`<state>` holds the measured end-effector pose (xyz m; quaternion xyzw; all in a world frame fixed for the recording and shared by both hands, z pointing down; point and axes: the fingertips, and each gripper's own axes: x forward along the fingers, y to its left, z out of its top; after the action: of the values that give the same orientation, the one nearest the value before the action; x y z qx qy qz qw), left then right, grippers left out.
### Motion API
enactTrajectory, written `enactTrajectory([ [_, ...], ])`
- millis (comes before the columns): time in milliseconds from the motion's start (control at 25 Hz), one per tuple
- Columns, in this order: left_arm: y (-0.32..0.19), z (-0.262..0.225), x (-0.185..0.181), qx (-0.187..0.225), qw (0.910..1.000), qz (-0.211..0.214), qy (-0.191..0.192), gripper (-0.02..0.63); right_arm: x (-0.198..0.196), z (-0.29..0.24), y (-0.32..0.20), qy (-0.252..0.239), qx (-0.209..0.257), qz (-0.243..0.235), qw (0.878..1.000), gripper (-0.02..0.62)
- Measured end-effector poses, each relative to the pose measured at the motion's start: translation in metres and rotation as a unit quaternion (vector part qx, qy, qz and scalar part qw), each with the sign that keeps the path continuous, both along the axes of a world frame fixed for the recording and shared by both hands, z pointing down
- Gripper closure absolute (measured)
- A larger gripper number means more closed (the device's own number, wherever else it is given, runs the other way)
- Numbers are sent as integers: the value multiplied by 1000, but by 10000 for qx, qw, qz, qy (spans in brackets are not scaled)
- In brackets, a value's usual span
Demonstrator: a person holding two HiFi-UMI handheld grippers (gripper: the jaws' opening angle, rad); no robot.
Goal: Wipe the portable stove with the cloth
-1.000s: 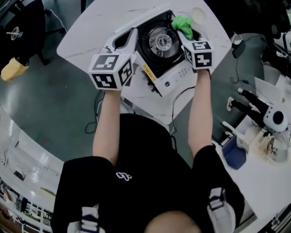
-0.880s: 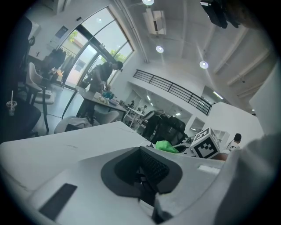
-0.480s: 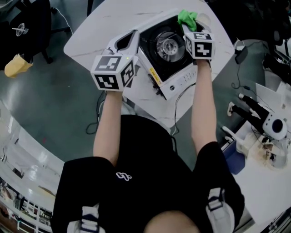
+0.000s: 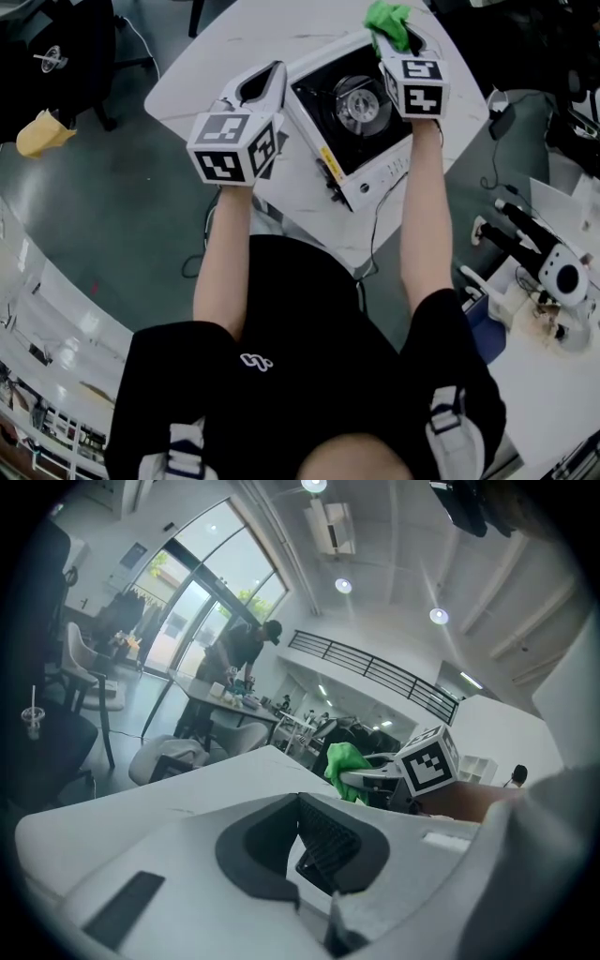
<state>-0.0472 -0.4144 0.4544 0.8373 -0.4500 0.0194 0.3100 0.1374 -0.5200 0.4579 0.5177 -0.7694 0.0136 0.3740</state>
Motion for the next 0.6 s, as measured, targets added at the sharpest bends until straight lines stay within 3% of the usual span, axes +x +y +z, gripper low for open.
enactTrajectory([
  [120,0,1,-6,-2,10000,19,-38,611,-22,22,4,198,-477,-342,9981,460],
  [200,0,3,-17,-26,10000,-43,-66,611,-20,39,5,455,-773,-219,9957,460],
  [360,-2,8,-43,-102,9996,-262,-72,611,-18,49,7,599,-945,68,9937,462],
  [600,1,14,-58,-161,9994,-303,-92,611,-38,51,22,899,-1185,-251,9886,468],
])
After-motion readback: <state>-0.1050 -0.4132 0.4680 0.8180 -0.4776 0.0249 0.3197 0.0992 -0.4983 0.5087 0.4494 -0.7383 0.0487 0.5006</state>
